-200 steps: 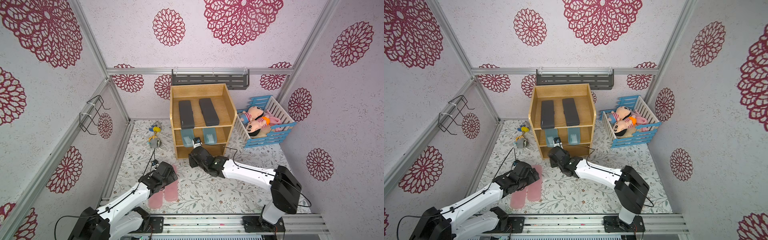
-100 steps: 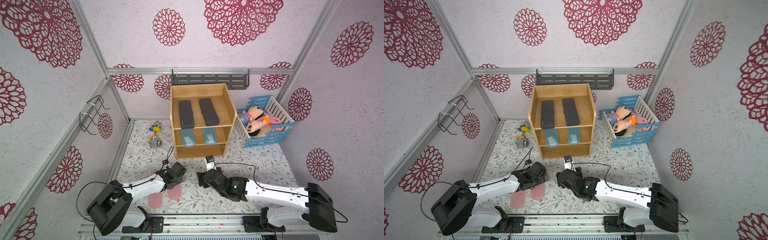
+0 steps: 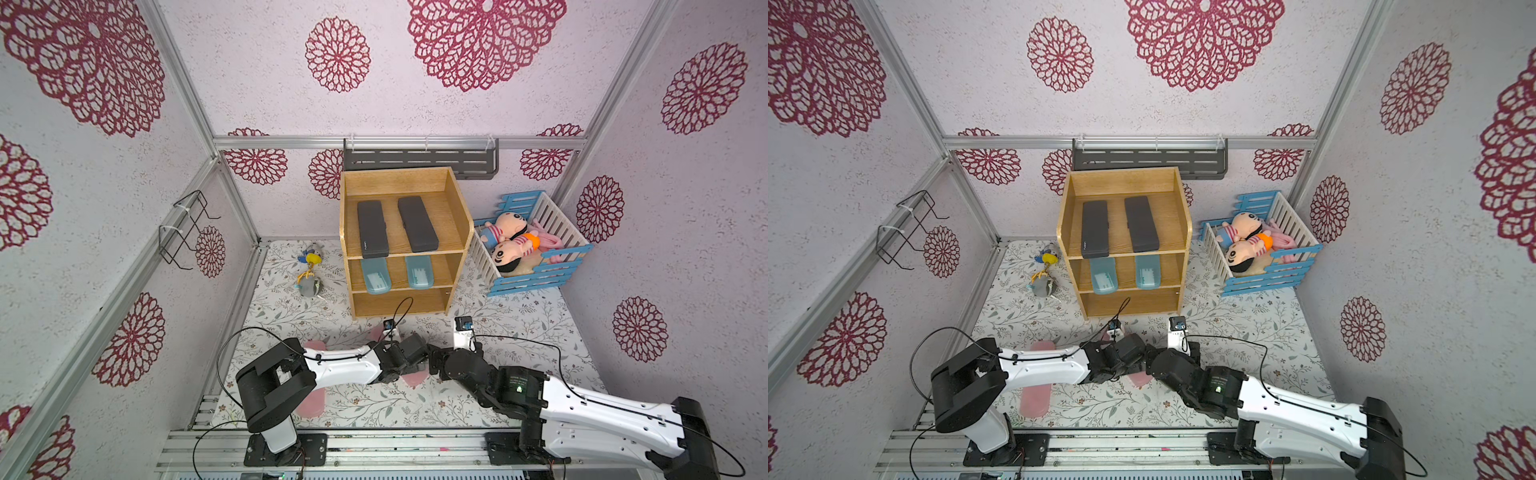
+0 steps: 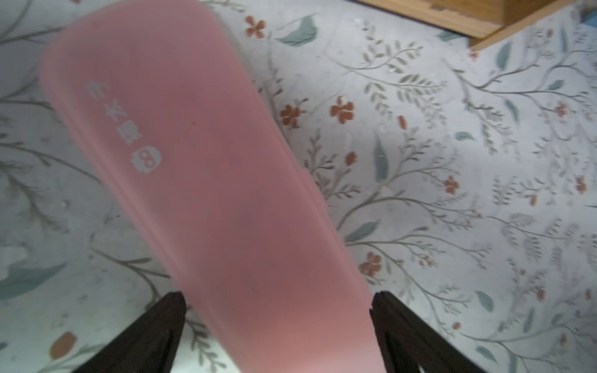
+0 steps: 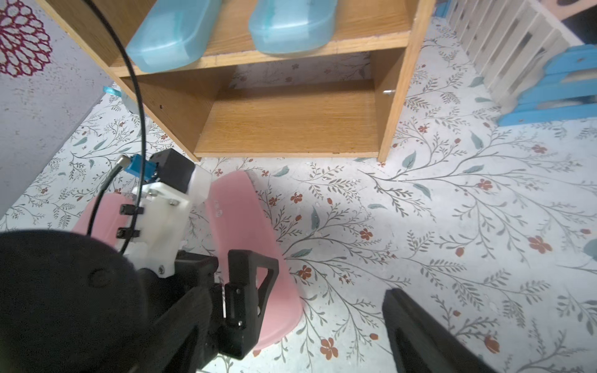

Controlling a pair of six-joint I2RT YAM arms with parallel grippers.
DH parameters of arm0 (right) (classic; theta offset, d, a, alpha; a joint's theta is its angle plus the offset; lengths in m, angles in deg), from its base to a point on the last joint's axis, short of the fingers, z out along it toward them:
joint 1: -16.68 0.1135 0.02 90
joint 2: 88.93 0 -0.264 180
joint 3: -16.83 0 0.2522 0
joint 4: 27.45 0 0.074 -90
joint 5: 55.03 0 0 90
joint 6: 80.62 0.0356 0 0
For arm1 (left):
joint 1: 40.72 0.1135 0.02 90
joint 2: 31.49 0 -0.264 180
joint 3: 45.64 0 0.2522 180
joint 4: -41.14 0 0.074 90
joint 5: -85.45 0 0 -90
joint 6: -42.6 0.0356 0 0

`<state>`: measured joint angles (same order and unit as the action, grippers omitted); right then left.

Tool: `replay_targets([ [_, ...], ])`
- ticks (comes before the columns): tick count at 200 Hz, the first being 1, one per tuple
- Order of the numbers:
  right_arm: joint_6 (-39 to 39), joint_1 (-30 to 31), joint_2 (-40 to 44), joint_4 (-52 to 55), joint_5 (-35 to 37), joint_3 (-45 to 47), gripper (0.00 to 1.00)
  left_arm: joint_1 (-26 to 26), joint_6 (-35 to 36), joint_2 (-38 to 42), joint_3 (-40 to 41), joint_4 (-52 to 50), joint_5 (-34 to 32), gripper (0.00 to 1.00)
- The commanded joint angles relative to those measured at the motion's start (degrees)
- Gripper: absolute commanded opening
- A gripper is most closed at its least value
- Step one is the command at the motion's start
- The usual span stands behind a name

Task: Place the pencil cases on the shelf according to color
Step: Move the pencil case to the center of the board.

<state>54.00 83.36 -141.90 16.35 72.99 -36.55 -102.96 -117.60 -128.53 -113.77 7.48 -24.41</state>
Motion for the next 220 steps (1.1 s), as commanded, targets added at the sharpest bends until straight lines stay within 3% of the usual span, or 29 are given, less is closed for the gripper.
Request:
replay_targets([
  [1, -0.5, 0.2, 3.6, 0.6, 1.3, 0.7, 0.95, -1.0, -1.6, 4.5, 0.0, -5.1, -5.9, 0.97],
  [44, -6.8, -1.7, 3.1, -1.7, -4.3, 0.9, 0.99, -1.0, -7.3, 22.3, 13.0, -12.4, -11.9, 0.97],
  [74, -14.2, -6.9, -3.6, -11.1, -18.8, 2.3, 0.99, 0.3, -11.9, 32.6, 18.5, -24.2, -15.7, 0.97],
  [101, -19.7, -9.8, -14.2, -17.8, -27.3, 1.7, 0.99, 5.2, -10.2, 40.3, 23.6, -25.8, -14.5, 0.97],
  [139, -26.0, -11.1, -25.6, -22.3, -29.3, -1.8, 0.99, 13.2, -8.2, 49.1, 28.5, -27.6, -12.8, 0.97],
  [181, -29.2, -11.7, -34.4, -23.7, -29.3, -5.8, 0.99, 17.8, -4.6, 54.5, 32.5, -25.3, -10.6, 0.97],
  [220, -30.1, -11.7, -38.4, -24.4, -29.0, -7.7, 0.99, 19.9, -2.1, 49.0, 31.2, -22.8, -10.5, 0.97],
])
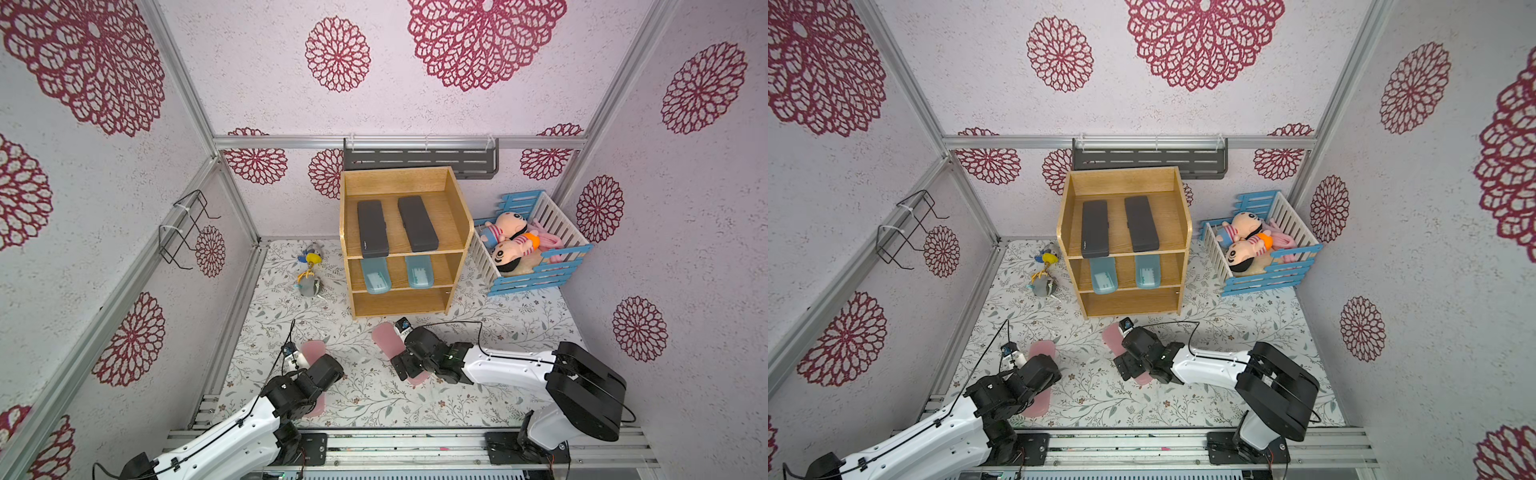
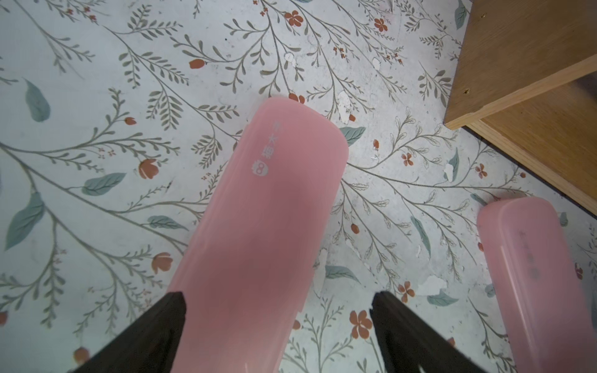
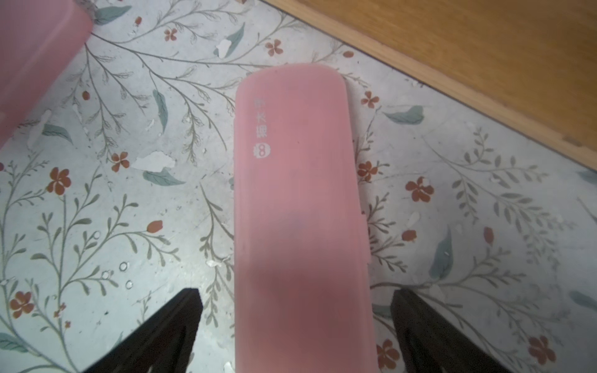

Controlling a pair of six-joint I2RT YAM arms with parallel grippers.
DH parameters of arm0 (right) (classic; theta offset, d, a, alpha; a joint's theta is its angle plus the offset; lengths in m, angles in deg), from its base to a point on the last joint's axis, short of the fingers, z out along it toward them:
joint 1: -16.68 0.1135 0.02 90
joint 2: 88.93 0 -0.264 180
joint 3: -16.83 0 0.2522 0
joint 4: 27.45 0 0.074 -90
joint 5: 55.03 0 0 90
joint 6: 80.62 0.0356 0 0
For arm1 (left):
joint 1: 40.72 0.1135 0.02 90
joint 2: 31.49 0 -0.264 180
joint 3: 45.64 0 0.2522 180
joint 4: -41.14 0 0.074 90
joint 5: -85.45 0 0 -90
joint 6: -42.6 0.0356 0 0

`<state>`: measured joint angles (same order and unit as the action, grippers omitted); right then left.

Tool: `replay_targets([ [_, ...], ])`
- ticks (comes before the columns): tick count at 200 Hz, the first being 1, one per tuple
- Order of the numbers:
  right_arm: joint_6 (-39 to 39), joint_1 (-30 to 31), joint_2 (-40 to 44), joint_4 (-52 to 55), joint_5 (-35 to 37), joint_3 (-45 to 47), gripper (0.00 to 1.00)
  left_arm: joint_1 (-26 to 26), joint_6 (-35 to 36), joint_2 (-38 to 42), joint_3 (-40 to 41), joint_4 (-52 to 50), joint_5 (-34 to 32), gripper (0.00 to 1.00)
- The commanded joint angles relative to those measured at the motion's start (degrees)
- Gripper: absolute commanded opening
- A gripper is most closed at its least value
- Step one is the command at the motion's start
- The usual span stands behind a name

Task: Place the pencil cases on the shelf according to color
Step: Move the pencil case to the center of the board.

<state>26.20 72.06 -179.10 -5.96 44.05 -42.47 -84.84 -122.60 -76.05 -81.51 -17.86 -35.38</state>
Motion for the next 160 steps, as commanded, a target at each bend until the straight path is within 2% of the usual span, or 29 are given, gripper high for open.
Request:
replay_targets([
  [1, -2.3, -0.4, -1.4, -2.0, 0.1, -1.9, 0.99, 1.9, 3.0, -3.8, -1.1, 2.7, 0.5, 0.97],
  [49, -2.0, -0.4, -4.2, -2.2, 2.4, -2.5, 0.99, 3.3, 5.4, -17.5, -4.1, 5.6, 1.6, 0.97],
  [115, 1.7, -0.4, -2.4, -2.8, 5.1, 3.5, 0.99, 3.3, 8.9, -25.6, -2.6, 19.1, 10.1, 0.97],
  [160, 5.0, -0.4, 4.8, -2.2, 6.7, 10.5, 0.99, -2.7, 7.7, -33.4, -7.2, 20.2, 10.7, 0.97],
])
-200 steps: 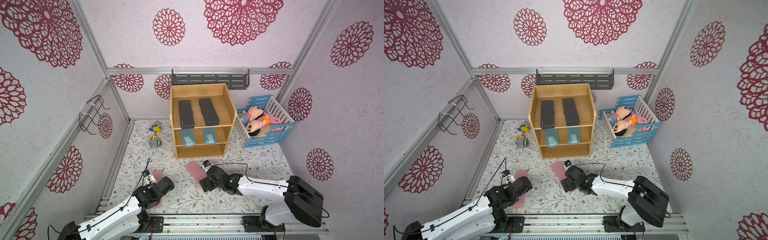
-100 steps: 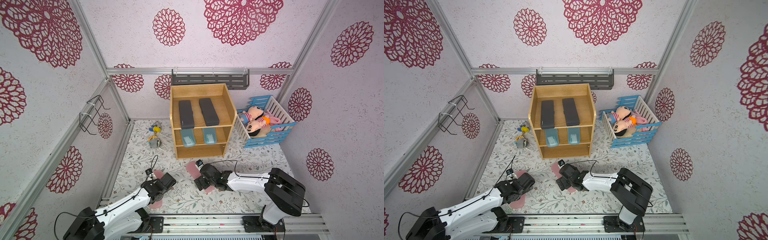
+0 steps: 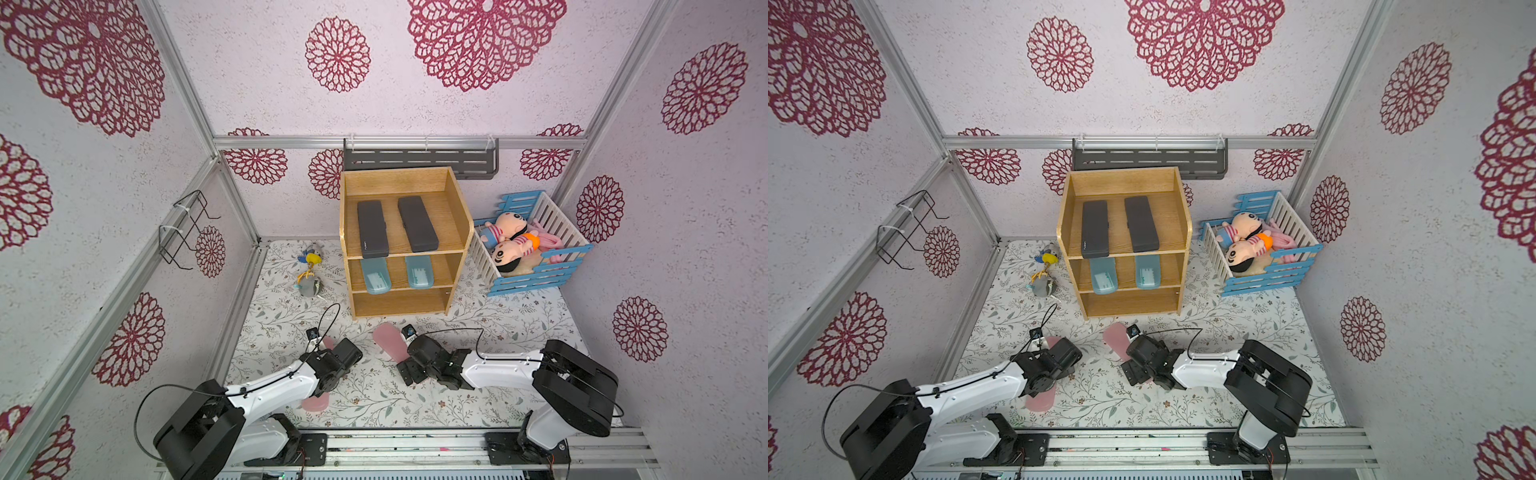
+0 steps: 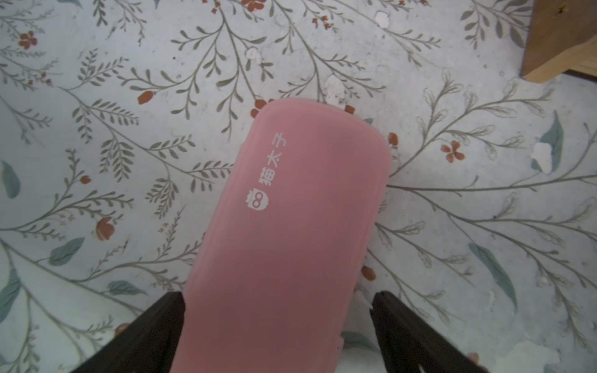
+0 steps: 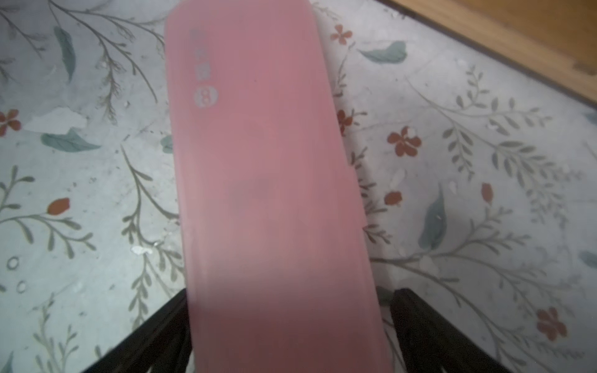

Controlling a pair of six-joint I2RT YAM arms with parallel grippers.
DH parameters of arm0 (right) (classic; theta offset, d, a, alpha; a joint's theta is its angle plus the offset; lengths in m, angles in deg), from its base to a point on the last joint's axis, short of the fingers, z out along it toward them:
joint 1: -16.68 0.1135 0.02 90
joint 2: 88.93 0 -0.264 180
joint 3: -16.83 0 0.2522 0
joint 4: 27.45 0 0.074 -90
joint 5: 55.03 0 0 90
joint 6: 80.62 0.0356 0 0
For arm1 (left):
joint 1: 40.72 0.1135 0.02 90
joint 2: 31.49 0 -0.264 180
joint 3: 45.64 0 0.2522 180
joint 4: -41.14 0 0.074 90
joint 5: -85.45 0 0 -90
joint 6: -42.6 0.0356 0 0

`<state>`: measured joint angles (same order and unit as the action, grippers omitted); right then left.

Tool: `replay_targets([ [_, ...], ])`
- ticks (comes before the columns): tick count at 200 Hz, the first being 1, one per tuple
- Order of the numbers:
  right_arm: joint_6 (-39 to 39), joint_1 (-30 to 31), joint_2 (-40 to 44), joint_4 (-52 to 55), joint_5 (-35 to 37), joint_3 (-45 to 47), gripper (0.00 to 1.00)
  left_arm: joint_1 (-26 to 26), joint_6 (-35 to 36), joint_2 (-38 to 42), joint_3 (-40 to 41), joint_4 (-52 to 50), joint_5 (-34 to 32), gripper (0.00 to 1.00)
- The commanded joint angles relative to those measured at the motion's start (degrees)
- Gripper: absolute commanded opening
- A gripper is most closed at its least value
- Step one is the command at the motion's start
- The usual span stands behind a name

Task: Place the pencil cases on the shelf according to color
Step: Move the pencil case to the center of the board, then pick up the pencil case from the center of the board.

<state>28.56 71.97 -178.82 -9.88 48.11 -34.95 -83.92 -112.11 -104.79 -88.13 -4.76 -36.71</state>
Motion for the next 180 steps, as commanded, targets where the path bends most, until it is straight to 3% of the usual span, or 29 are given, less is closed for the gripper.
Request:
replay_targets([
  [1, 2.7, -0.3, 4.8, 1.8, 2.7, 3.2, 0.99, -3.8, -2.9, -4.8, -0.7, 7.1, 12.0, 0.97],
  [32, 3.8, -0.2, 12.0, 2.0, 1.9, 7.6, 0.99, -8.7, -6.5, -9.0, -3.8, 8.2, 10.5, 0.97],
  [78, 4.1, -0.3, 19.0, 3.5, 1.1, 8.8, 0.99, -10.2, -8.7, -9.3, -5.6, 5.9, 8.7, 0.97],
  [102, 1.7, -0.5, 17.0, 2.9, 0.6, 7.0, 0.99, -10.1, -9.4, -6.2, -5.7, 2.2, 7.2, 0.97],
  [147, -3.0, -0.6, 6.0, 3.9, -1.9, 0.3, 0.99, -9.5, -11.7, 0.6, -4.7, -5.3, 3.7, 0.97],
  [180, -2.7, -0.6, 4.3, 3.3, -3.4, -0.5, 0.99, -7.8, -12.0, 7.0, -2.9, -8.2, 2.7, 0.97],
])
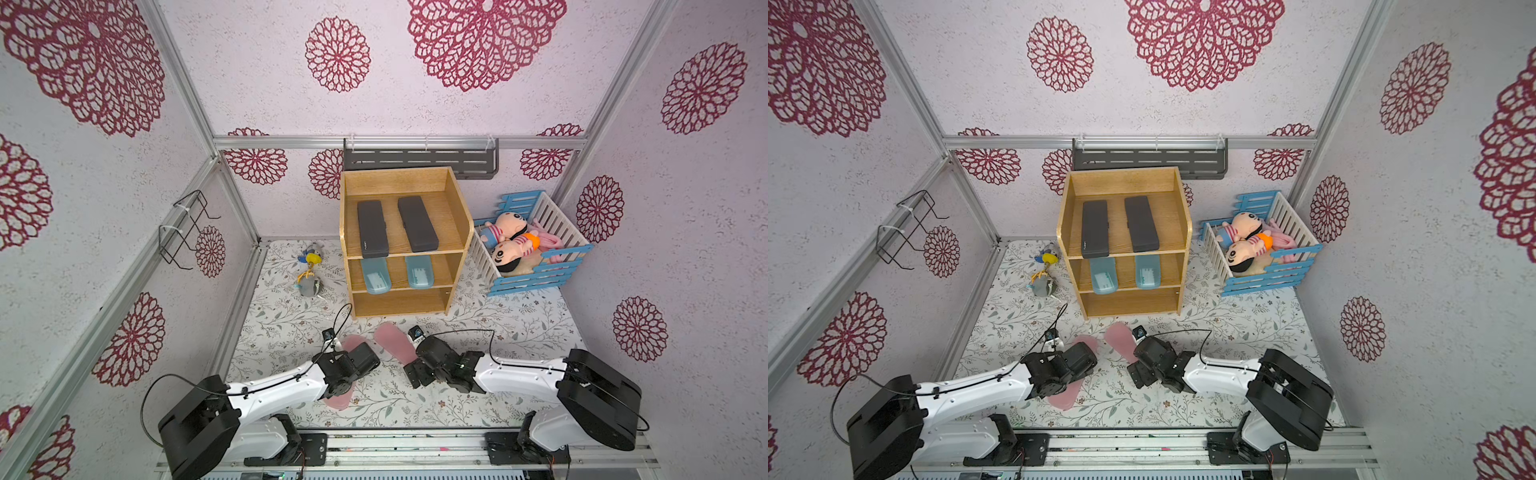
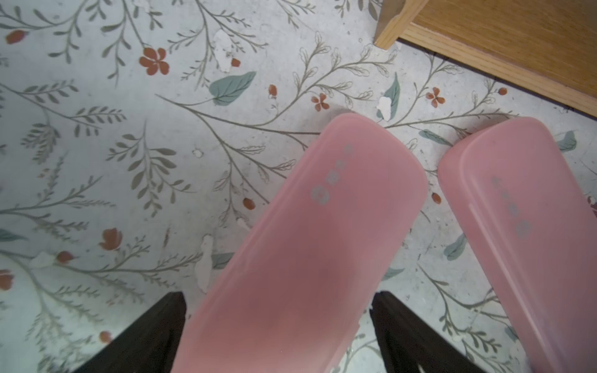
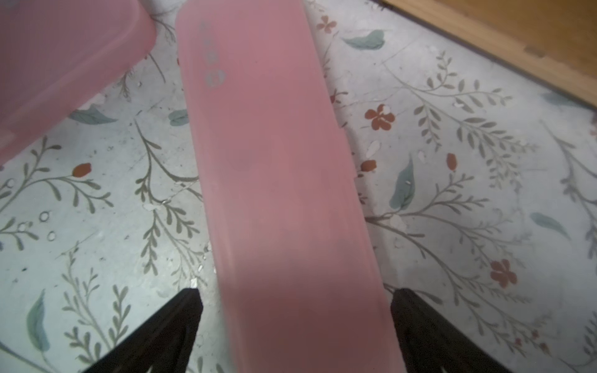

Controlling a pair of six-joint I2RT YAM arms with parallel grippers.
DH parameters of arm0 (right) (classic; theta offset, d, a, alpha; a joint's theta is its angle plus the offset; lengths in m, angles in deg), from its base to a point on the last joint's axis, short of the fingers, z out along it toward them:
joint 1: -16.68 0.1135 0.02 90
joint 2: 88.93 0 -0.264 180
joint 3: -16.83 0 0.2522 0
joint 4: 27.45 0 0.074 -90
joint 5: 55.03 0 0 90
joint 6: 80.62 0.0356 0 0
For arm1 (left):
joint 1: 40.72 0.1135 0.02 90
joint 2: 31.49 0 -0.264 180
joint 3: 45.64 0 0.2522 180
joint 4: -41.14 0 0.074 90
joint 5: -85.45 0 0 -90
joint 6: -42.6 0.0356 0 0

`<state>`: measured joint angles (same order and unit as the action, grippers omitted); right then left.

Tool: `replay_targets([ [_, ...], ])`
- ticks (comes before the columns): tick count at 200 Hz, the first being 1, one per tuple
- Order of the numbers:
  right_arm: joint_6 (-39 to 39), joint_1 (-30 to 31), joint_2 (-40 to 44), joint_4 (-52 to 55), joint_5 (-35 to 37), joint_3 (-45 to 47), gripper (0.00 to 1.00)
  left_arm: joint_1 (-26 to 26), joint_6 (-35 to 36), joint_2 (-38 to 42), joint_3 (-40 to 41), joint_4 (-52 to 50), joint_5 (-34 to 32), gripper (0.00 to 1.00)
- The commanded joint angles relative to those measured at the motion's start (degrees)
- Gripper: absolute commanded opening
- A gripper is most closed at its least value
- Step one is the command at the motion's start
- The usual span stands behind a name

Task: Place the pencil cases on the shelf according to color
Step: Pick up the pencil case from the center of the board.

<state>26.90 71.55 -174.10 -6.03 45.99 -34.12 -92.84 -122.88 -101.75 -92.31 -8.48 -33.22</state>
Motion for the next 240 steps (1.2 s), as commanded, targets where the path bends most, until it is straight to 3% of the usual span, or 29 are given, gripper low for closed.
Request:
replay_targets([
  [1, -1.0, -0.2, -0.5, -0.6, -1.2, -1.3, 0.99, 1.2, -1.2, 4.1, 1.4, -4.5, -0.9, 0.97],
  [91, 7.2, -0.1, -2.9, -0.6, 0.2, 0.9, 0.98, 6.0, 3.7, 15.6, 3.0, -6.5, -2.0, 0.97],
  [126, 12.3, 1.7, 1.2, -0.7, 3.6, 4.1, 0.86, 6.5, 3.7, 17.5, 3.0, -7.2, -3.4, 0.97],
  [152, 16.9, 3.9, 4.9, -0.1, 9.8, 5.7, 0.69, 6.7, 3.3, 18.7, 2.8, -7.6, -4.5, 0.97],
  [212, 22.6, 7.5, 13.4, 3.0, 20.0, 7.4, 0.66, 6.8, 2.9, 21.7, 2.5, -8.9, -6.3, 0.97],
  [240, 22.9, 7.0, 17.6, 2.5, 21.2, 8.4, 0.66, 6.9, 2.8, 22.8, 3.0, -8.2, -6.5, 0.97],
])
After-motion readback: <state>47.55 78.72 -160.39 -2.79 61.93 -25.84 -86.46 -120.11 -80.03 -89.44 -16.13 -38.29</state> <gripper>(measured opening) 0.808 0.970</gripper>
